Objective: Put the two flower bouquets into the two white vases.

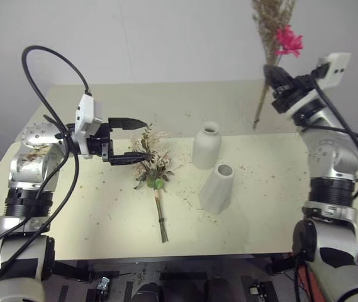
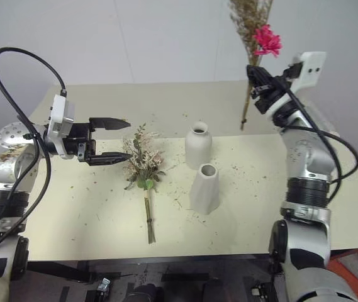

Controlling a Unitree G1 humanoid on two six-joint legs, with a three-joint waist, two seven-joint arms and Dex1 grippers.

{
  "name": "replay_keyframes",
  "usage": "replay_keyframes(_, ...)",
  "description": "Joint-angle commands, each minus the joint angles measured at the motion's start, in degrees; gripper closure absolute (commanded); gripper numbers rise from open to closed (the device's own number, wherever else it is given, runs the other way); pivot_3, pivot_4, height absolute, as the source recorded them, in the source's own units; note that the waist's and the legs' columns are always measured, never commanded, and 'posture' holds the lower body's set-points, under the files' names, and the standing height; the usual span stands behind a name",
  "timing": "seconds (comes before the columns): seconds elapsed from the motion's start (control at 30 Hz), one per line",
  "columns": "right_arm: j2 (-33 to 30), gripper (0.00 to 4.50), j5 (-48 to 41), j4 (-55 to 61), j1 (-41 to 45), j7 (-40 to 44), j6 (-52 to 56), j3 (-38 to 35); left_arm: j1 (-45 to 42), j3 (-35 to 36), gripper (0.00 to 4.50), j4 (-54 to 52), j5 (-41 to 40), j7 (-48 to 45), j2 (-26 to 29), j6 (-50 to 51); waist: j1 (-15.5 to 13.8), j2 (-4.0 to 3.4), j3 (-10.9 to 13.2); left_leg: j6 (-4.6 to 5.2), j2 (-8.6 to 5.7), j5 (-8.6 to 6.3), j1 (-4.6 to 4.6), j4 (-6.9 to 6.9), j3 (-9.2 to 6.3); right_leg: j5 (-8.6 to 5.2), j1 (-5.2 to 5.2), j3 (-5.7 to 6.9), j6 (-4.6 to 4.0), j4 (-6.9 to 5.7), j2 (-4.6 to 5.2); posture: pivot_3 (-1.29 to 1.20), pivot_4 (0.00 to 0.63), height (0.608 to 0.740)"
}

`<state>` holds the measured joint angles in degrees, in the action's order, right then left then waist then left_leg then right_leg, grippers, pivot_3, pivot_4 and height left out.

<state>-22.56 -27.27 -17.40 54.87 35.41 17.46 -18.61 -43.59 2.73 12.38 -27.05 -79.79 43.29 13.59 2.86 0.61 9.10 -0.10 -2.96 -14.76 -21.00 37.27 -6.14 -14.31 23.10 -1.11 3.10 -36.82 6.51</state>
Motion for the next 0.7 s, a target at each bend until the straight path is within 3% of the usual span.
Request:
replay_keyframes(0.03, 2.3, 4.20, -2.1, -0.2, 2.8, 2.5, -5.6, 0.2, 0.7, 2.4, 0.00, -3.0, -0.9, 0.6, 1.9, 1.1, 0.2, -0.01, 0.0, -0.07, 0.02, 0.04, -0.06, -0.01, 0.00, 0.00, 0.10, 0.00, -0.01, -0.04, -0.01, 0.00, 0.150, 0.740)
replay_keyframes(0.33, 7.8, 4.20, -1.7, -15.7, 9.0, 6.9, -15.3, 0.7, 3.3, 5.1, 0.00, -6.8, -2.1, 1.8, 5.2, 4.6, 1.1, -0.02, 0.0, -0.13, 0.04, 0.08, -0.02, -0.04, -0.01, 0.03, 0.13, -0.01, -0.05, -0.17, -0.05, 0.00, 0.150, 0.740)
replay_keyframes(0.7, 9.5, 4.20, -0.5, -33.6, 14.2, 12.7, -23.8, 0.0, 6.0, 7.5, 0.00, -9.3, -4.3, 3.0, 7.6, 7.9, 1.3, -0.03, 0.0, -0.15, 0.07, 0.09, 0.02, -0.08, -0.03, 0.04, 0.15, -0.06, -0.06, -0.20, -0.07, 0.00, 0.150, 0.740)
